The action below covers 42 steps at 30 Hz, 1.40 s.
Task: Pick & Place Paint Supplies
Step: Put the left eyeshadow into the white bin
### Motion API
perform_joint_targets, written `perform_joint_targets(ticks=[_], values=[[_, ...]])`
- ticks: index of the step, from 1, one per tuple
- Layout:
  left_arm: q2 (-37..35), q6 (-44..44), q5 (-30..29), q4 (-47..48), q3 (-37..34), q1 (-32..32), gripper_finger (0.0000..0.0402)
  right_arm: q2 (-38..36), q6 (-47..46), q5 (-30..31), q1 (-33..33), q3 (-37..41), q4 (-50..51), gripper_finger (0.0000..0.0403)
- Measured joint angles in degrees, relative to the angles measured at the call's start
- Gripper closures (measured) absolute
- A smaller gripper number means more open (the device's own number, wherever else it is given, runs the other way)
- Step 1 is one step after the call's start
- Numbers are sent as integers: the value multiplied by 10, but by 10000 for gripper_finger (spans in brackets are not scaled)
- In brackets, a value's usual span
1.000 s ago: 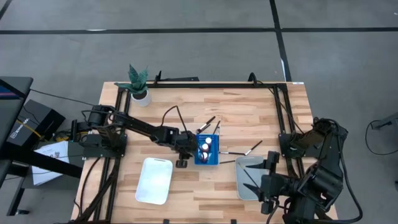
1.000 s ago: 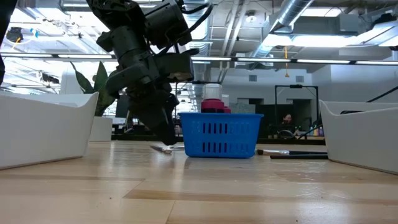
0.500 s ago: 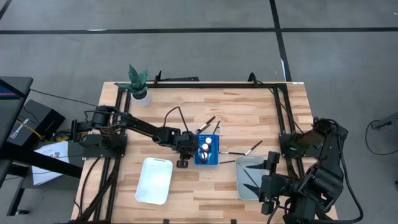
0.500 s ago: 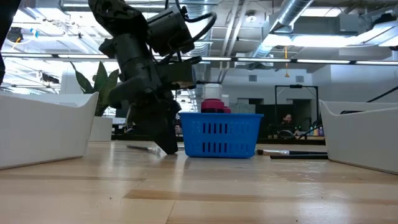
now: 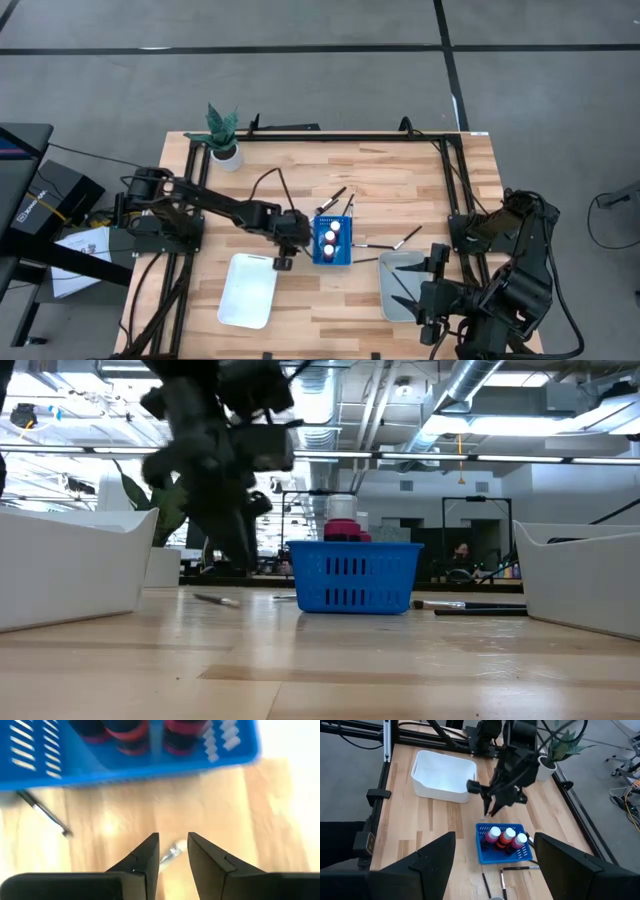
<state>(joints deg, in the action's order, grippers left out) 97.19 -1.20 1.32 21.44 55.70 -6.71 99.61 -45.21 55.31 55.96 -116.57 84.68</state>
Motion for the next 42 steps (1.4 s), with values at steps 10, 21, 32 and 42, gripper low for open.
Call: perform_joint_targets(ticks=[10,21,32,42], values=[[39,-14,-40,16,1,-28,306,0,1,0,0,0,0,137],[57,-29,-55,9,2,-29,306,0,2,0,0,0,1,137],[57,-28,-54,-10,2,-29,306,0,2,0,0,0,1,137],[57,-25,-52,-9,2,-29,306,0,2,-1,0,0,1,137]])
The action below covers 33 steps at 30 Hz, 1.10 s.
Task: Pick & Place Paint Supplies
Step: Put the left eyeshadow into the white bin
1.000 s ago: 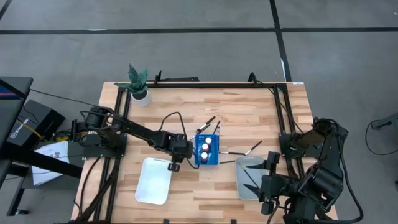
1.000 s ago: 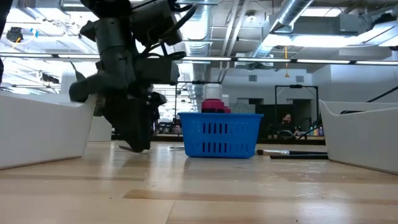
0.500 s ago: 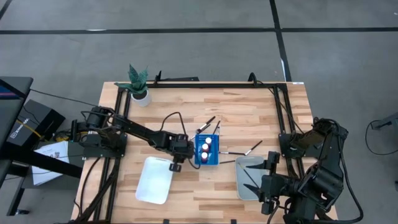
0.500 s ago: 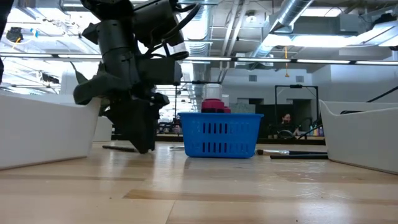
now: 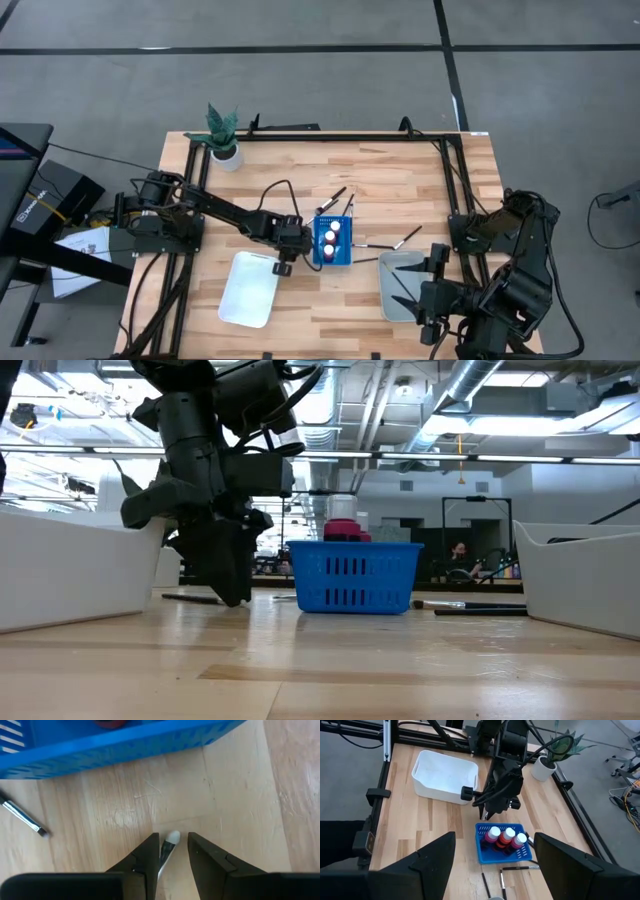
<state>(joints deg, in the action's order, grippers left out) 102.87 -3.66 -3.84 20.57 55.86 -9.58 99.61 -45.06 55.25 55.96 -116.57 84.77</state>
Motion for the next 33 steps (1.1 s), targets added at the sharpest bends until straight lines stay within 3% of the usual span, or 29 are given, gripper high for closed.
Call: perform_joint_targets(ticks=[5,15,25,33], values=[[0,0,2,0,0,0,320,0,0,-3,0,0,0,137],[0,10,13,1,0,0,397,0,0,-11,0,0,0,137],[-5,25,9,2,0,3,401,0,0,-12,0,0,-1,137],[-52,26,0,16,0,3,401,0,0,-12,0,0,-4,137]])
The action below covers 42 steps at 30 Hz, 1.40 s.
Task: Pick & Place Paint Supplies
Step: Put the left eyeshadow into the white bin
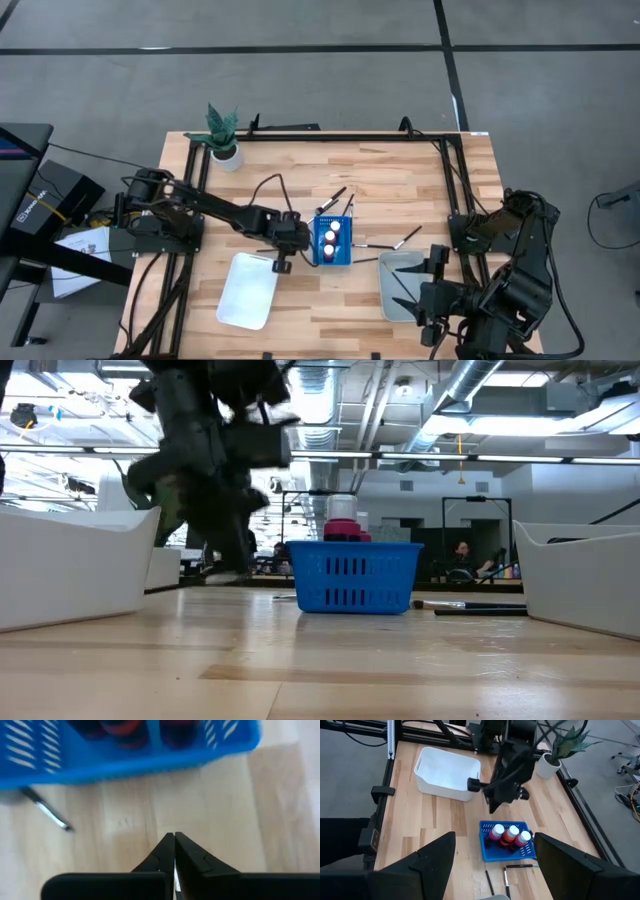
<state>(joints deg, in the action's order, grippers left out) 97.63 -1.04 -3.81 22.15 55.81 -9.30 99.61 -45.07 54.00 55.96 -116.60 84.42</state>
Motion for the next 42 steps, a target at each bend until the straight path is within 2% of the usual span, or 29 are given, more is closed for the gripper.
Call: perform_joint_targets(ticks=[6,12,20,27,31,38,42], values=[[-72,-3,-29,6,0,0,401,0,0,0,0,0,-1,137],[-159,1,-56,52,0,0,401,0,0,0,0,0,-2,137],[-243,83,-85,60,0,4,401,0,1,0,0,0,-1,137],[-255,238,-85,66,0,4,401,0,1,0,-1,0,-2,137],[-255,333,-64,107,0,-6,401,0,0,0,-1,0,-3,137],[-255,451,-38,102,0,-71,401,0,0,-1,0,0,-3,137],[-252,497,-70,100,0,-118,401,0,0,-1,2,0,-4,137]])
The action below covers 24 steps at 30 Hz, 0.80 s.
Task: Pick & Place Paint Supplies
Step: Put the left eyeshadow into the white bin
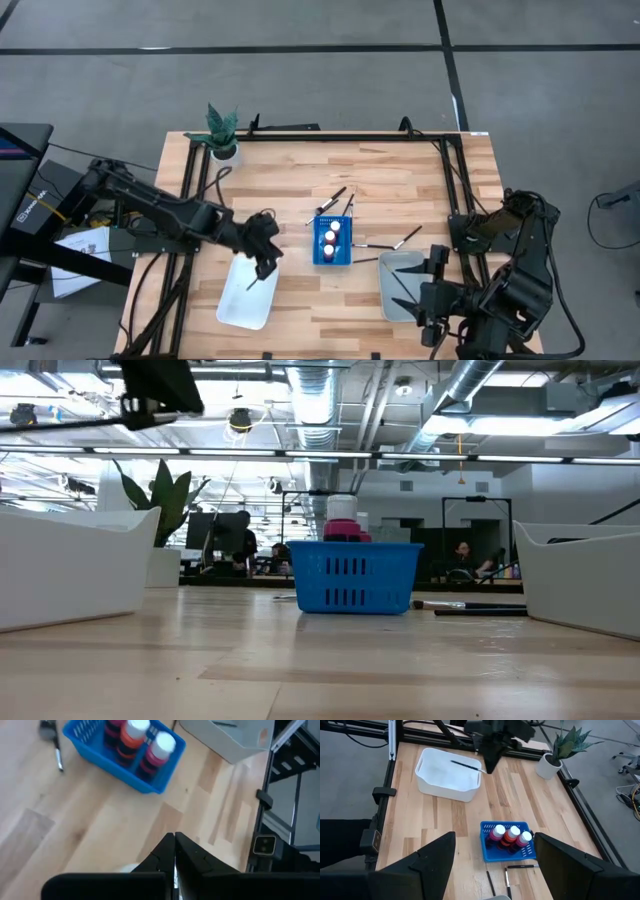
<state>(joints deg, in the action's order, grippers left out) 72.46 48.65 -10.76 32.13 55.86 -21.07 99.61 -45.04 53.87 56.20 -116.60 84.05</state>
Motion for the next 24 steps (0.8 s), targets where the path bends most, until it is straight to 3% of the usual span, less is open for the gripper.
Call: perform_joint_targets(ticks=[9,24], values=[[8,84,-64,5,-20,-78,401,0,-3,0,1,0,-6,137],[8,164,-66,-101,-155,-105,401,0,-5,0,0,0,-6,137]])
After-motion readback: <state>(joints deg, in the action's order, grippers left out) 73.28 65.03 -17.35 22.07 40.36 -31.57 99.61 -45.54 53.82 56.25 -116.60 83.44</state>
